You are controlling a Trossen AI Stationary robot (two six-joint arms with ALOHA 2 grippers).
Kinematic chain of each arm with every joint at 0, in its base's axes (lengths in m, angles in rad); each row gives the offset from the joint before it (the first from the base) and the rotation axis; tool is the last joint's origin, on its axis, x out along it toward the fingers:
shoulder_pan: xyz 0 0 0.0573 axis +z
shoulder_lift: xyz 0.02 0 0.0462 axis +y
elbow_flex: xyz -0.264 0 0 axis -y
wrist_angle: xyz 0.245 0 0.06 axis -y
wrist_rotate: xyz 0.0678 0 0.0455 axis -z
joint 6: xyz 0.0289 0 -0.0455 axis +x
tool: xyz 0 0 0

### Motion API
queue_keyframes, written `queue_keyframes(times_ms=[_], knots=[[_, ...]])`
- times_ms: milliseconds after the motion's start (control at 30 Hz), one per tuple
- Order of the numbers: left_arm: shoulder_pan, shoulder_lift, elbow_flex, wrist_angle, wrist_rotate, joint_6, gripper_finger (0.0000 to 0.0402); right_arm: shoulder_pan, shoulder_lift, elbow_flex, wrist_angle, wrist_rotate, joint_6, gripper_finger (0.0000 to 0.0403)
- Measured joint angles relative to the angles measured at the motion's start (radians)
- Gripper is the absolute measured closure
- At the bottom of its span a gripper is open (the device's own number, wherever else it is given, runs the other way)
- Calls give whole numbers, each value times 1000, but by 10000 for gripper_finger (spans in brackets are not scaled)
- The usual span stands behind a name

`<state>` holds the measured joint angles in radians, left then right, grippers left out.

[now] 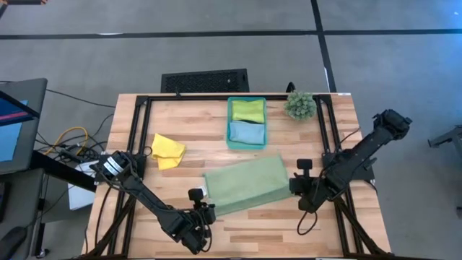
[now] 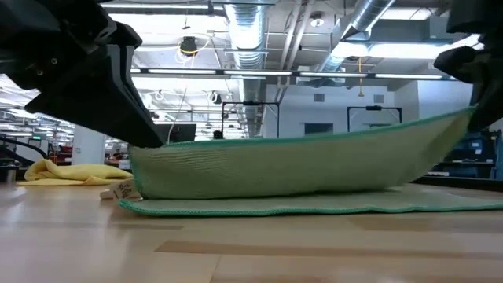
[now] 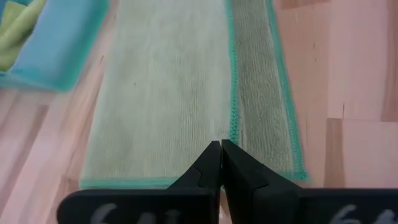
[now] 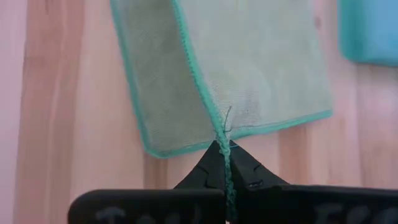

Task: Fold microfiber towels
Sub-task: Fold the green microfiber cloth

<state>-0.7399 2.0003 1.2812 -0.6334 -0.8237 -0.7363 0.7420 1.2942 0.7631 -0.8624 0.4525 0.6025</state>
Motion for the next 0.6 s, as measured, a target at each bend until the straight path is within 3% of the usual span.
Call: queue_keyframes(times_ms=[167, 467, 600], knots=[[-1, 0, 1, -5, -35, 14, 402, 26, 105, 0, 32, -13, -6, 392], [-3, -2, 97, -185, -302, 86, 402, -2, 246, -2, 20, 3, -17, 391], [-7, -2, 120, -294, -412, 86, 402, -40, 248, -1, -23, 73, 30, 393]])
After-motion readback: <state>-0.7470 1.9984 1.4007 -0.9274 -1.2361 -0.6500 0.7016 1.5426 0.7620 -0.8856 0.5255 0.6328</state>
